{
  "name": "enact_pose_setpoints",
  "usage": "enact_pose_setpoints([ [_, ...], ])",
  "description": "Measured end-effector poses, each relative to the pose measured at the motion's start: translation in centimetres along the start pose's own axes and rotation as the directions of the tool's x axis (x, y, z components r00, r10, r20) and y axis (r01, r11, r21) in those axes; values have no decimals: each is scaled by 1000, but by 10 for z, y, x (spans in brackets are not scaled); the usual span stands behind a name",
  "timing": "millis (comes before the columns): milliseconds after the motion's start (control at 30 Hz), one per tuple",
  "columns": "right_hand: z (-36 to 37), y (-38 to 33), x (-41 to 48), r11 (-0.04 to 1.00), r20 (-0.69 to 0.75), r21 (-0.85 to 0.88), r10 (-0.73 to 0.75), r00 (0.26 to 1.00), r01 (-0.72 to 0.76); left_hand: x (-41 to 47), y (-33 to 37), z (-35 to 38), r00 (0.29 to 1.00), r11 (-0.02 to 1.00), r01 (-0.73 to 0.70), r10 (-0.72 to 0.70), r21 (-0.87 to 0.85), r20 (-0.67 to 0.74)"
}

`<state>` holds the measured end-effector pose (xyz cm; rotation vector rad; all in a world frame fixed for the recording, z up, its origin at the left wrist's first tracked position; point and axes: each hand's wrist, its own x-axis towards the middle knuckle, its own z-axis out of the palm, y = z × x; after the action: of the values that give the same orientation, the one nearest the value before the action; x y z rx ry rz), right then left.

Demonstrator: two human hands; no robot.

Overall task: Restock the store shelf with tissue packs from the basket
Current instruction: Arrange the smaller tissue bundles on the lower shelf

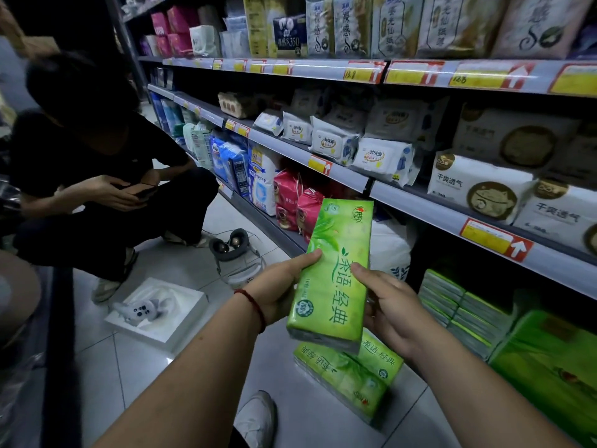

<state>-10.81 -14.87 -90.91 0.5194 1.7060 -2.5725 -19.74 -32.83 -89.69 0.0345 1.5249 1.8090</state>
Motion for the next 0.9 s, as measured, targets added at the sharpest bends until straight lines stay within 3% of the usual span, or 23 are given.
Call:
enact_pose_setpoints([
  [167,-14,-3,10,999,-65,47,29,997,-26,-4,-4,-10,992,964,129,-126,234,-27],
  [333,-26,-5,17,986,-56,85,146,988,-141,2,-9,-9,997,970,69,-73,235,8],
  [567,-41,-2,26,978,-116,96,198,973,-188,15,-16,10,997,967,76,-65,244,-50],
  [900,-100,-9,0,895,-88,-191,393,915,-403,56,-36,48,986,955,168,-161,246,-49],
])
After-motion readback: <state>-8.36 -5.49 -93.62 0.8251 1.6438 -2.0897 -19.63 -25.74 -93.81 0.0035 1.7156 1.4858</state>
